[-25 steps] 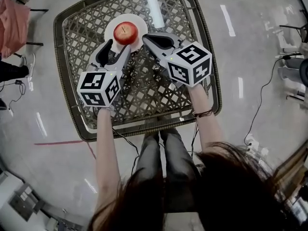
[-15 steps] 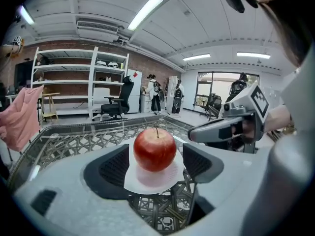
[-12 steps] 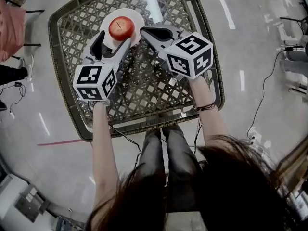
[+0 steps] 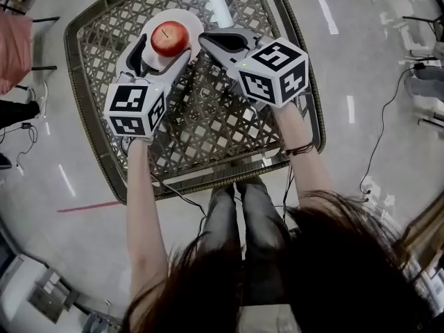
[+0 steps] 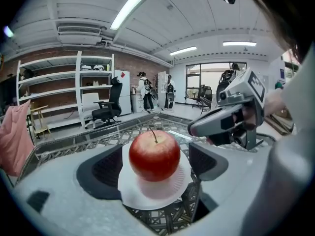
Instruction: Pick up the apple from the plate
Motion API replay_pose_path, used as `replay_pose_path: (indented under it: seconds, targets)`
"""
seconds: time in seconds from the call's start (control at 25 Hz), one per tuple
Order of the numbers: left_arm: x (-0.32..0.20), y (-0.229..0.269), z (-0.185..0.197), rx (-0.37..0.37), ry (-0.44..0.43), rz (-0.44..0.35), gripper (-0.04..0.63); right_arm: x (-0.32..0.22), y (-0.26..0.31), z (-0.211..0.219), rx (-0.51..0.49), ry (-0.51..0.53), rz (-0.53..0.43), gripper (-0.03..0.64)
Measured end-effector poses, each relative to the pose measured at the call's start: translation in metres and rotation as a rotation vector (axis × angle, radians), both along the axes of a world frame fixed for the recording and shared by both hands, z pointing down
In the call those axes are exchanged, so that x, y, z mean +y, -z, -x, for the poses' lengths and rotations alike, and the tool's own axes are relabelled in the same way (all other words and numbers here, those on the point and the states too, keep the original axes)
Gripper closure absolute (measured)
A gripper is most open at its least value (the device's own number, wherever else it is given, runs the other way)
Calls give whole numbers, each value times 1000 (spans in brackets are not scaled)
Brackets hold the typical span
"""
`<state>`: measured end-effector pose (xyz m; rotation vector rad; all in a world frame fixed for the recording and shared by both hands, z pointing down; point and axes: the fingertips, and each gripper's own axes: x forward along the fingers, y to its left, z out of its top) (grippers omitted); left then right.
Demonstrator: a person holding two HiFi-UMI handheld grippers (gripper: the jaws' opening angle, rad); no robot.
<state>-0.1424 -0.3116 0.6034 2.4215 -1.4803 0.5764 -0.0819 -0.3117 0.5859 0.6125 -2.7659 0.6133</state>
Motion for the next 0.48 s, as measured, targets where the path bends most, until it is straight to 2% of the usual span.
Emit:
replay_pose_path:
  seconds: [0.48]
  targets:
    - [-13, -13, -4, -63, -52, 43, 176, -3, -3, -4, -2, -8, 10, 607]
